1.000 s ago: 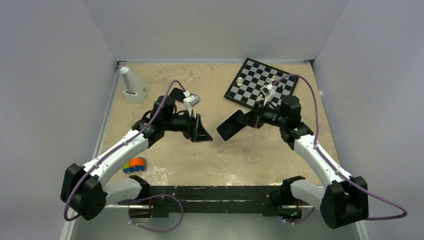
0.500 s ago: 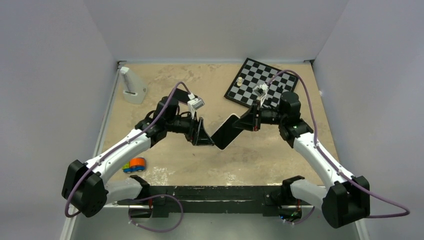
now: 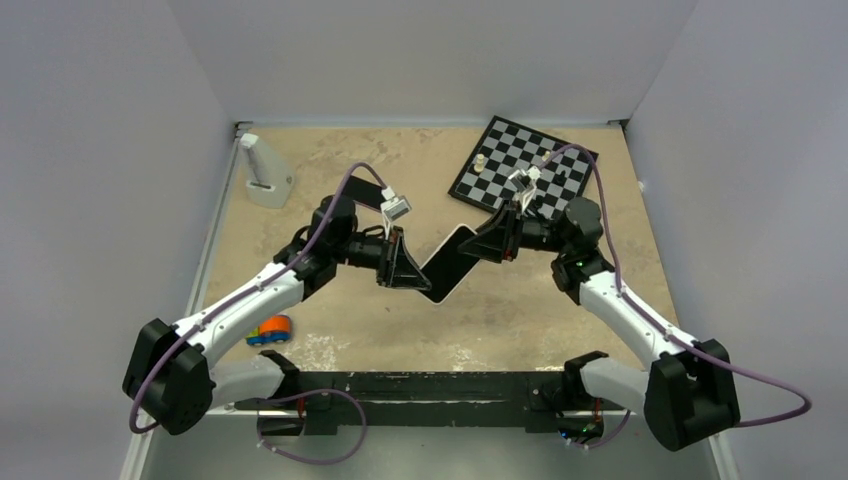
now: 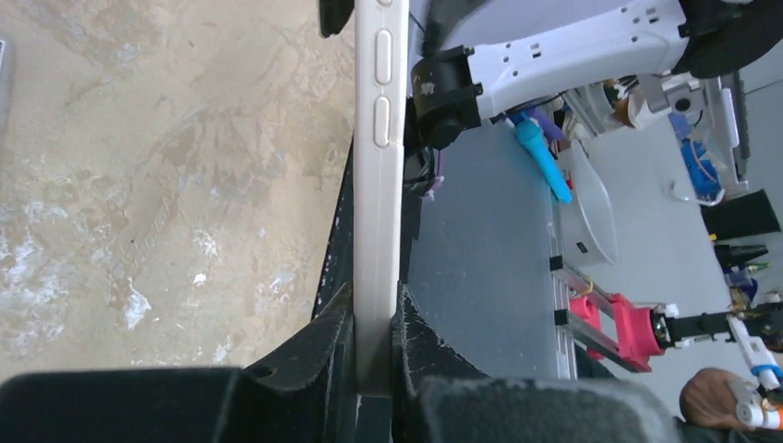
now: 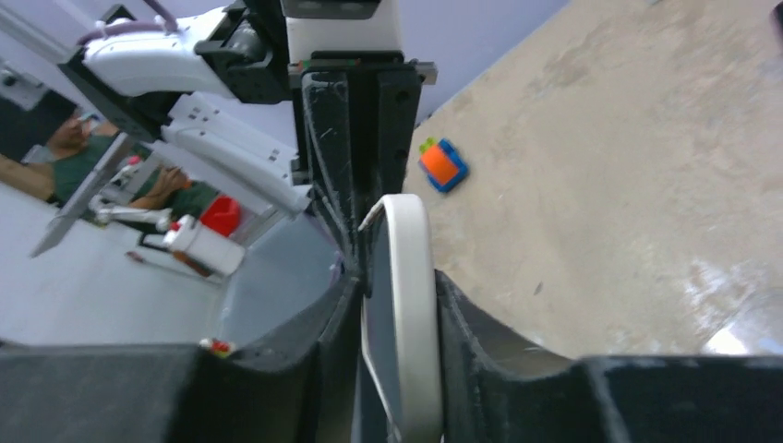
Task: Take the phone out of the phone case
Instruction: Remove the phone case from the phone.
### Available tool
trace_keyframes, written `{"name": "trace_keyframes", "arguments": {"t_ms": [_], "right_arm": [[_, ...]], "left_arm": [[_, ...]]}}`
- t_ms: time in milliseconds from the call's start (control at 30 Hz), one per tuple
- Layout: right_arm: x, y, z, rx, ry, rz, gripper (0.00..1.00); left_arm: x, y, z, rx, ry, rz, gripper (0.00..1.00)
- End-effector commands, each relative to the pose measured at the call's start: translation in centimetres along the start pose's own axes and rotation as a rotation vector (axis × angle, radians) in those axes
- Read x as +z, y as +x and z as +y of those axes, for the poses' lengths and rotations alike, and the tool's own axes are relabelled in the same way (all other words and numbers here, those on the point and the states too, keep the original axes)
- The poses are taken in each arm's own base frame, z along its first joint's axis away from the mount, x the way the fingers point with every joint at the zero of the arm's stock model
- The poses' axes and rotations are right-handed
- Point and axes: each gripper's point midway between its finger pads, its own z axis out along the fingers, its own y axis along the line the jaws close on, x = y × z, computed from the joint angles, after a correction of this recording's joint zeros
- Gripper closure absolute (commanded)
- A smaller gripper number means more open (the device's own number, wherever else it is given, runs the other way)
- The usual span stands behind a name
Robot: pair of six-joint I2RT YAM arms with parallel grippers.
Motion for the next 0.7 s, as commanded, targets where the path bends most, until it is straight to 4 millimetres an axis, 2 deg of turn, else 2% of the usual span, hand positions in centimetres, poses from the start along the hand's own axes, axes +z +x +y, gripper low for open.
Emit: {"name": "trace_keyframes", "arguments": {"t_ms": [0, 67, 300, 467, 600, 667], "right_arm": [[0.2, -2.8, 1.5, -0.018, -0.039, -0.199, 0.54], [0.2, -3.1, 1.9, -0.004, -0.068, -0.242, 0.48], [0.1, -4.5, 1.6, 0.013, -0.074, -0.338, 0.49], [0.2, -6.3, 1.7, 0.057, -0.110, -0.398, 0.59], [0.4, -7.3, 1.1, 0.104, -0.131, -0.438, 0.59], [0.6, -7.5, 1.1, 0.103, -0.147, -0.436, 0.66]], "left_arm": [[-0.1, -4.1, -1.8, 0.016, 0.031, -0.180, 1.00], [0.0, -4.9, -2.5, -0.001, 0.070, -0.214, 1.00], [-0.2, -6.0, -4.1, 0.000, 0.144, -0.252, 1.00], [-0.3, -5.5, -4.4, -0.005, 0.160, -0.241, 1.00], [-0.4, -5.5, -4.6, -0.002, 0.163, -0.243, 1.00], [-0.4, -5.5, -4.6, -0.010, 0.160, -0.238, 1.00]]}}
